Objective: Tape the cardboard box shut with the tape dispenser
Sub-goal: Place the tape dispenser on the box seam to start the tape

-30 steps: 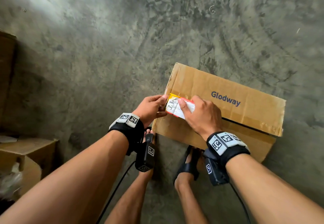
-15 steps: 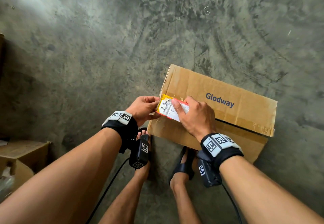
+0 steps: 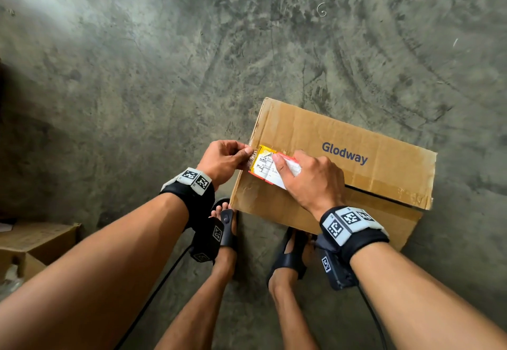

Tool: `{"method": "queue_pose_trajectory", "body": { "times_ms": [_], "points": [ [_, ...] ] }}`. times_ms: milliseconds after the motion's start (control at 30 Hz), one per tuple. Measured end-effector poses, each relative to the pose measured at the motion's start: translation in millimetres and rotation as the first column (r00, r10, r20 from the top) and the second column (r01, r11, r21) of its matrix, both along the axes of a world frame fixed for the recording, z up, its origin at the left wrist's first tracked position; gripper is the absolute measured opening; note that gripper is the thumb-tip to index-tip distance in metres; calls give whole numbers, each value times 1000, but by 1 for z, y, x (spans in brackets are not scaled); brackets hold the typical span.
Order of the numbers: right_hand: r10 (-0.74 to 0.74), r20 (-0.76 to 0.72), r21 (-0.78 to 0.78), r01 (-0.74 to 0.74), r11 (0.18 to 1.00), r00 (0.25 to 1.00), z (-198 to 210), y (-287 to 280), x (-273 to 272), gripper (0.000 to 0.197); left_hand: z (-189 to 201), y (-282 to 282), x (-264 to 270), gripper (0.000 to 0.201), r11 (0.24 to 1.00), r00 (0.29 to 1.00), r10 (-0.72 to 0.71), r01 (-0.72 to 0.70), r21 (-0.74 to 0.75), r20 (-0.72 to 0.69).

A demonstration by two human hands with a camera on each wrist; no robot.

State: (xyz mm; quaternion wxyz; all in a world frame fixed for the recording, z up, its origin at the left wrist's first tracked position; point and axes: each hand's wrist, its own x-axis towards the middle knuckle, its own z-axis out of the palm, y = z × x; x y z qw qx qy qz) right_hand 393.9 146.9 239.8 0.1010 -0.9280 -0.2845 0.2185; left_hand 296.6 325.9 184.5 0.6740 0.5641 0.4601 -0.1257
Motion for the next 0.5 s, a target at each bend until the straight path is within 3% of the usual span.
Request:
{"method": "queue_pose_trajectory", "body": {
  "times_ms": [200, 500],
  "points": [
    [23, 34, -20, -22, 1000, 999, 6, -34, 16, 54, -18, 58, -28, 11, 971, 988, 137, -120, 207, -71],
    [34, 23, -104, -31, 994, 999, -6, -52, 19, 52, -27, 57, -36, 12, 970, 990, 120, -101, 222, -76]
  ]
}}
